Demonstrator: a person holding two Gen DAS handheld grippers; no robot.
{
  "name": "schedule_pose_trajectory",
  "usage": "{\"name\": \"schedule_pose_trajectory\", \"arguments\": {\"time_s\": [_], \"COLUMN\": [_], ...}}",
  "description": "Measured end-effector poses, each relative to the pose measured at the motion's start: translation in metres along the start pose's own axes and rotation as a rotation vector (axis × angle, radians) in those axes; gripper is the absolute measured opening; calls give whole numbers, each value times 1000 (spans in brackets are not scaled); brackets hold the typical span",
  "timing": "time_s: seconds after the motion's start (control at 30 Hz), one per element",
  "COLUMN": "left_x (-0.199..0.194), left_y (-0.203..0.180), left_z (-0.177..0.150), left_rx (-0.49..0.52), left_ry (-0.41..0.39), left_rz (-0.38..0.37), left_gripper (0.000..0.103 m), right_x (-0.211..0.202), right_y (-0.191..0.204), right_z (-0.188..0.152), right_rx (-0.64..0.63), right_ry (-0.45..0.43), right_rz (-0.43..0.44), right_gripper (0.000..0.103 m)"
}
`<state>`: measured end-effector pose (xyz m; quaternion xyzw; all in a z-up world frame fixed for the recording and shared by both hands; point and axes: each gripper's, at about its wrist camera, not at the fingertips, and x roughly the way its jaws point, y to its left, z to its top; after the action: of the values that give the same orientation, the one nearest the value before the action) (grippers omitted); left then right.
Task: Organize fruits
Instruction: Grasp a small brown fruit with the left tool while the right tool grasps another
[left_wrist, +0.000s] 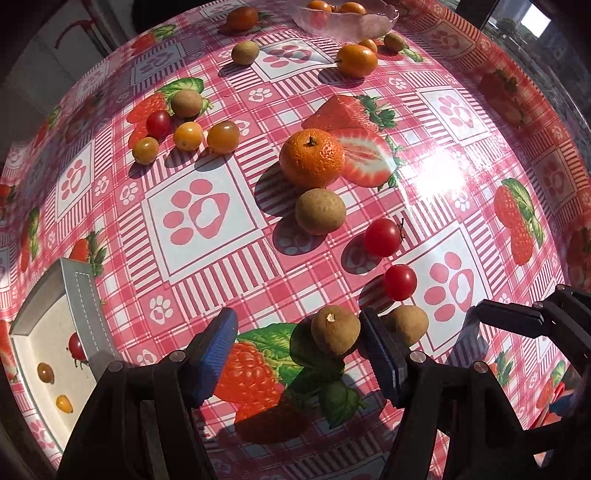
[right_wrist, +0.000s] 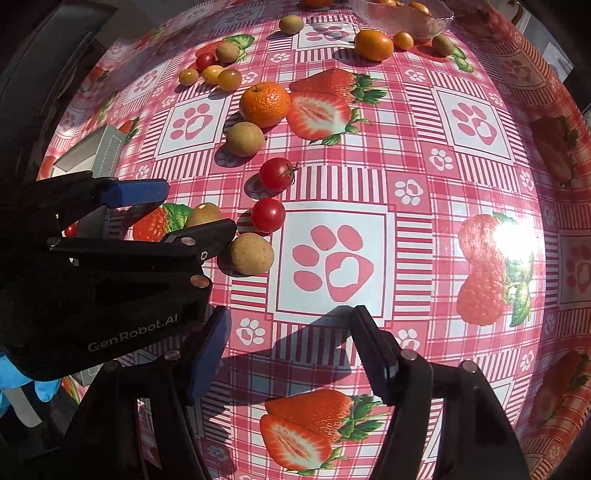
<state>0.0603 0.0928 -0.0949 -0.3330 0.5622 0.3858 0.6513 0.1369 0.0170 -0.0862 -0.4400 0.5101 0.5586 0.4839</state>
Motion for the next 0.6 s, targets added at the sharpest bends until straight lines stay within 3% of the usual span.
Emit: {"name": "schedule_pose_trajectory", "arguments": {"time_s": [0.17, 0.27, 0.37, 0.43, 0.57, 0.6], "left_x": [2, 3, 5, 3, -4, -6], "left_y": [19, 33, 45, 49, 50, 51], "left_z": [2, 1, -2, -4, -15, -18], "left_rx": [-37, -66, -72, -76, -96, -104], "left_ry": [-2, 2, 7, 9, 10, 12], "left_rz": [13, 8, 14, 13, -5, -12], "left_gripper": [69, 65, 64, 59, 31, 29], "right_x": [3, 5, 6, 8, 3, 1], "right_y": [10, 17, 20, 19, 8, 4], "right_z": [16, 23, 31, 37, 35, 33], "right_rx": [-41, -79, -96, -86, -41, -26], "right_ry": [-43, -61, -68, -56, -45, -43], "right_rz": [14, 9, 12, 33, 56, 60], "right_gripper": [68, 59, 31, 28, 28, 28]}}
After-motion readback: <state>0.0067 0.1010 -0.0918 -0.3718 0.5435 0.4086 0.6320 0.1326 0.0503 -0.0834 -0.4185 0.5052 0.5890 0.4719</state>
